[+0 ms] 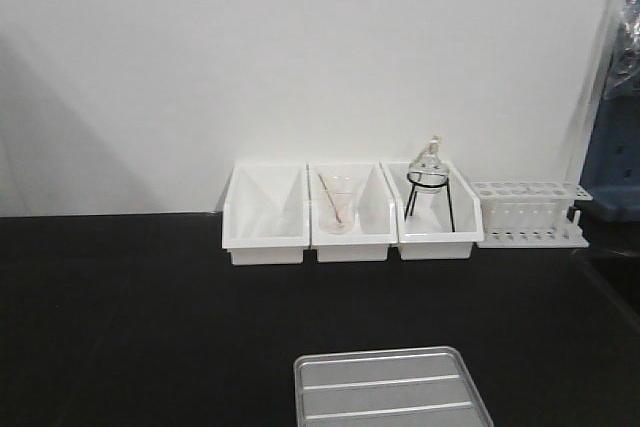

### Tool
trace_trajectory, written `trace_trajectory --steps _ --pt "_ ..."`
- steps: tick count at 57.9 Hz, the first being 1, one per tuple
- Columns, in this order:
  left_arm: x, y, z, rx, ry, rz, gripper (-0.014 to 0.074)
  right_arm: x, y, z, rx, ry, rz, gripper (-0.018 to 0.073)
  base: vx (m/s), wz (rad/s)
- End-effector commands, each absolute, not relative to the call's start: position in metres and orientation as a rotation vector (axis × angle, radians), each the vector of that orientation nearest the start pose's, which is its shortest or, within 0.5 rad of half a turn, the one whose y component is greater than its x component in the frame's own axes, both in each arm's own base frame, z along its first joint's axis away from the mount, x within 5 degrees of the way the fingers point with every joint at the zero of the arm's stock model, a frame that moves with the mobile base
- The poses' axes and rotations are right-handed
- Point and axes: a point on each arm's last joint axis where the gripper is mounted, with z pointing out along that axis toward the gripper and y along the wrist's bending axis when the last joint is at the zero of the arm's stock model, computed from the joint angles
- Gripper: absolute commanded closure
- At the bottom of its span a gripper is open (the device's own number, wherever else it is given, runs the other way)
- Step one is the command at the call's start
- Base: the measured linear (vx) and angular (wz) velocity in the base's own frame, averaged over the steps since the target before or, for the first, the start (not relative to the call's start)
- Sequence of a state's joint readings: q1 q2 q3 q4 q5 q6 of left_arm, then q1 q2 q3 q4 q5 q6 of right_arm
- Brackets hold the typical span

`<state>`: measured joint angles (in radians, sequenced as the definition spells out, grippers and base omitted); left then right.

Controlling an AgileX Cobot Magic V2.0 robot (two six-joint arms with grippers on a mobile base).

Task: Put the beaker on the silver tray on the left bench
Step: 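Drive the base to the bench with the silver tray, then lower the held beaker with the right gripper over the silver tray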

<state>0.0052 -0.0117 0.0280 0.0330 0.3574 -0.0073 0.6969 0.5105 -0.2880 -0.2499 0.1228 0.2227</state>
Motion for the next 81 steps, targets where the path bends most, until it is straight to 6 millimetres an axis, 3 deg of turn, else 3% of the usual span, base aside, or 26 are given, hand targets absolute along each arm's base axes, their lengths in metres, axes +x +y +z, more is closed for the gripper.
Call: trace_trajectory --steps 1,81 --pt "0.0544 0.0007 0.1705 0.014 1.792 0.023 0.0595 0.0886 0.0726 0.2770 -0.618 1.624 0.475 0.0562 0.15 -0.38" --pt "0.0544 0.0007 0.1705 0.014 1.792 0.023 0.0595 0.0886 0.0727 0.2771 -0.618 1.623 0.476 0.0562 0.07 0.02"
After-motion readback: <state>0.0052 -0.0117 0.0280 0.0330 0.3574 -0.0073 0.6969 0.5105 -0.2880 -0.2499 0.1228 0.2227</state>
